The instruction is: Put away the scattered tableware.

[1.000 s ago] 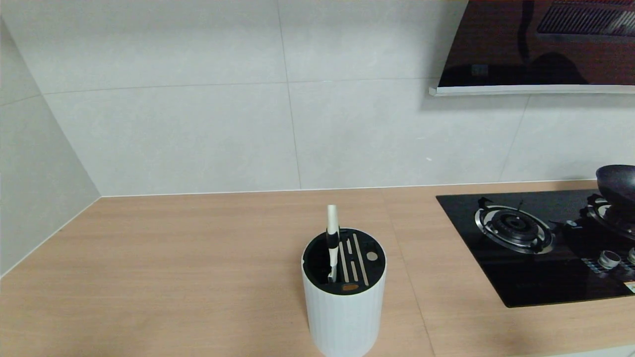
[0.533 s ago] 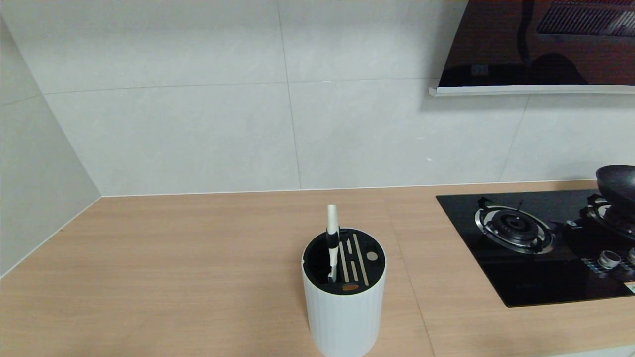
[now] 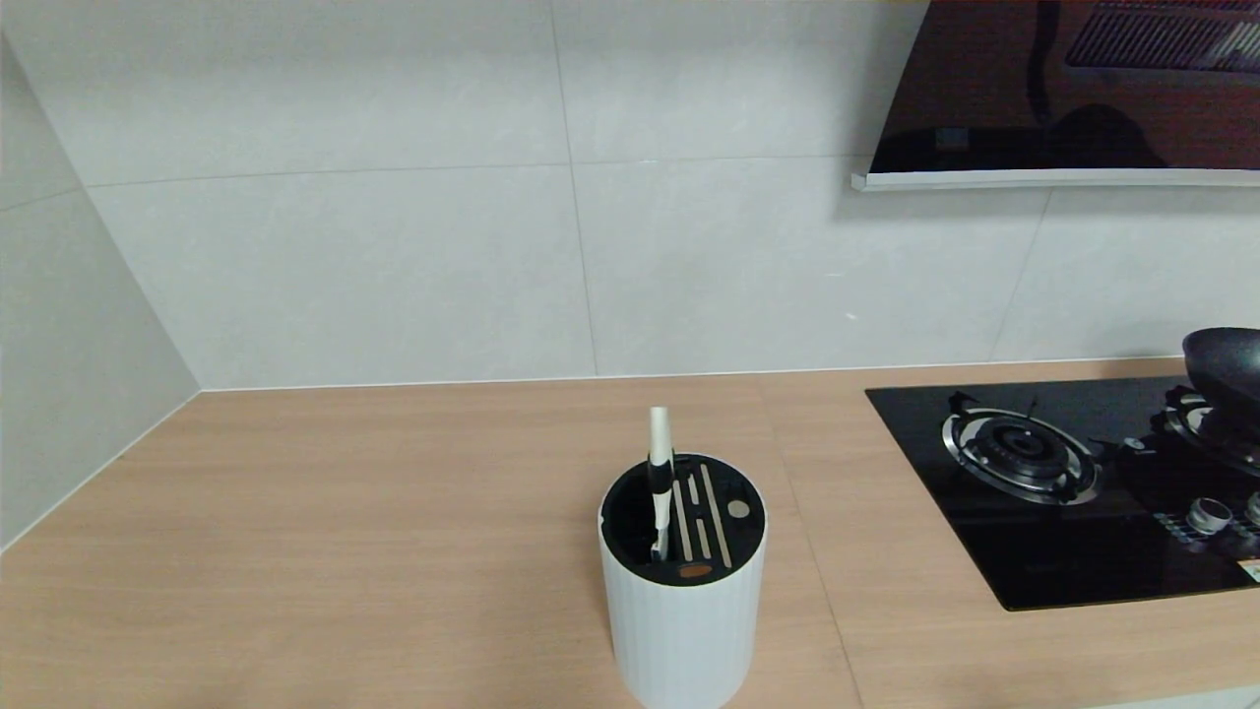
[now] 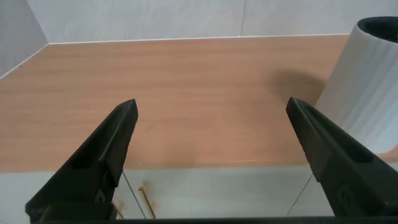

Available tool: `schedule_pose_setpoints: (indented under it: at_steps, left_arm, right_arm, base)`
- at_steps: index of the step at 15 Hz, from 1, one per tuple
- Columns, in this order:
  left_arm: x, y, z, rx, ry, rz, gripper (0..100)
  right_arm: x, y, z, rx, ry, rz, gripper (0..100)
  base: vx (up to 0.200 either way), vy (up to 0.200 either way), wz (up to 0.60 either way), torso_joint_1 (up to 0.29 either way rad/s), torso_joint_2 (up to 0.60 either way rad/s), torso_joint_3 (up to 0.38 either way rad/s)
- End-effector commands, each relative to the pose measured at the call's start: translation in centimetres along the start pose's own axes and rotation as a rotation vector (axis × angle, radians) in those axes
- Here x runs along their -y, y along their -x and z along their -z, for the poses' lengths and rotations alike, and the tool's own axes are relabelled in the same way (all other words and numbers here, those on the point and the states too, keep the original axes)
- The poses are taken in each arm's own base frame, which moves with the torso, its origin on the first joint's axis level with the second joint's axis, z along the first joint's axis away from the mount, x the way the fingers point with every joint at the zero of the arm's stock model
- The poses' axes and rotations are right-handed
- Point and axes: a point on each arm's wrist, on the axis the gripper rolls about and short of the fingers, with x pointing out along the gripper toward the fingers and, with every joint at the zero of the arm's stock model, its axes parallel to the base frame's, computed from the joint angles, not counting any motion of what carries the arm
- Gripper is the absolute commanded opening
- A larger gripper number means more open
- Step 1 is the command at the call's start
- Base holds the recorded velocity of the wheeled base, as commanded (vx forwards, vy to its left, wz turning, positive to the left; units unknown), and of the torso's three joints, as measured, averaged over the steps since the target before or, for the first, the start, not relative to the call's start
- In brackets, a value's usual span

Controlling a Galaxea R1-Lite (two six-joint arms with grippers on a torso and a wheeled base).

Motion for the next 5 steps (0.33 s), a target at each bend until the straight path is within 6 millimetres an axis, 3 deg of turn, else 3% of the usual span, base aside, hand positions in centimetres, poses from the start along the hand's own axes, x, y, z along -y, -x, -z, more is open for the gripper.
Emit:
schedule_pose_setpoints:
  at_steps: [1, 5]
  left_arm:
    - [0.00, -0.02, 0.02, -0.003, 0.001, 0.000, 100]
    - [0.00, -0.02, 0.02, -0.003, 0.006, -0.002, 100]
  right_arm:
    - [0.00, -0.02, 0.08, -0.007, 0.000, 0.001, 100]
    - [0.01, -0.02, 0.08, -0.007, 0.000, 0.000, 100]
  base:
    - [0.000, 0.000, 0.00, 0.000, 0.00, 0.000]
    - [0.000, 0.000, 0.00, 0.000, 0.00, 0.000]
